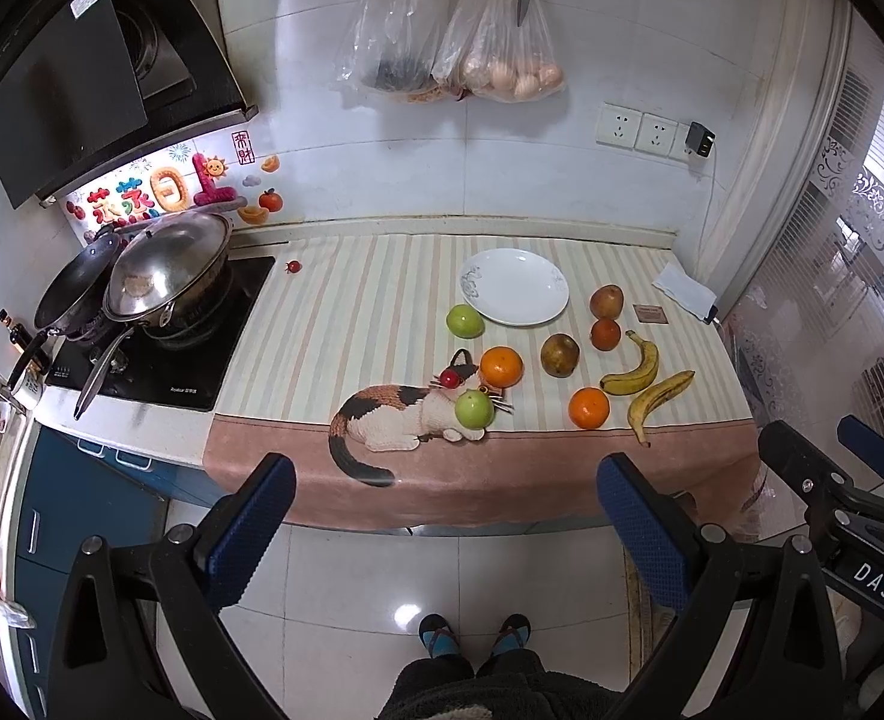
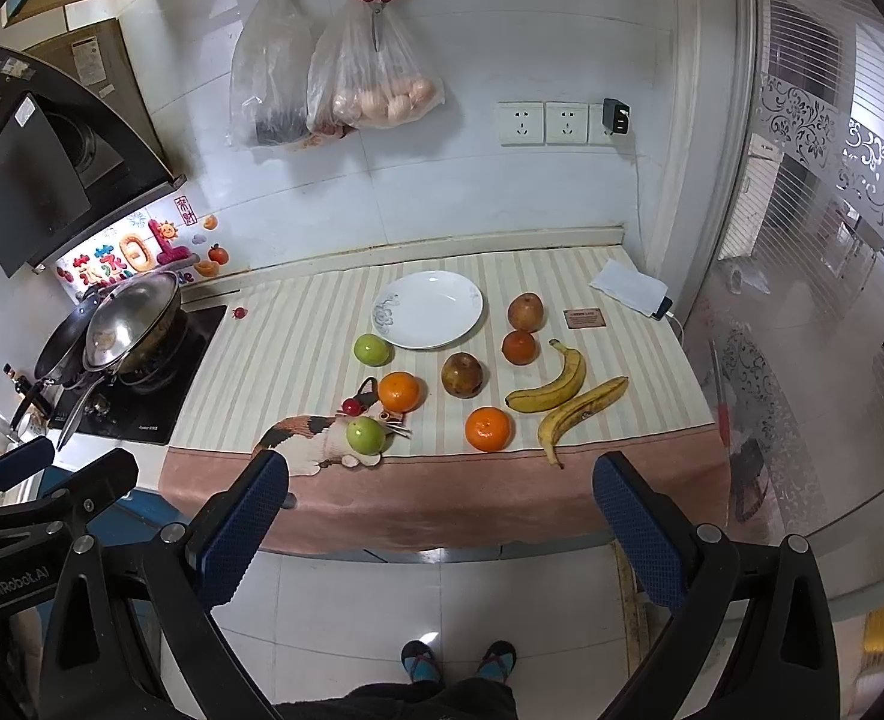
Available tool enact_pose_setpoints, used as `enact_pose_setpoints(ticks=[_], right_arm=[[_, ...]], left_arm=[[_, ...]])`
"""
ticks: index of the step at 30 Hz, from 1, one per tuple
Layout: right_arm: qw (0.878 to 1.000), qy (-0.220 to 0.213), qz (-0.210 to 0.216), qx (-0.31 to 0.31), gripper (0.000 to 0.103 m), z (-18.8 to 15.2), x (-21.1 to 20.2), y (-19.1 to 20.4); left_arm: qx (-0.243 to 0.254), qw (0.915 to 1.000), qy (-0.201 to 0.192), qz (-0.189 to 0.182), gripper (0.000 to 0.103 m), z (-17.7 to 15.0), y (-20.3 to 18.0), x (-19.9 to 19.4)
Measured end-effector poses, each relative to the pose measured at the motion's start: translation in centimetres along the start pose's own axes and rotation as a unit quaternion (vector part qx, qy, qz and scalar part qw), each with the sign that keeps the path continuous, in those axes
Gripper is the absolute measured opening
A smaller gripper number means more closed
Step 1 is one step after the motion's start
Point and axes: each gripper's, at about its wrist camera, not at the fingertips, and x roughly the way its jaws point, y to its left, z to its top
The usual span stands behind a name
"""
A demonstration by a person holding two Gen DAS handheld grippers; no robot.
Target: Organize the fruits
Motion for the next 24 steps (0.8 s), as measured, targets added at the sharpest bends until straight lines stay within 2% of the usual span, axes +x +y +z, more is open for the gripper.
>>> enact_pose_setpoints(ticks=[24], right_arm=[[1.0, 0.004, 0.006, 0.007, 0.103, 0.31, 0.86, 0.06]], left_arm=[[0.001, 1.0, 0.001, 0.001, 0.103, -0.02, 0.04, -0.05]])
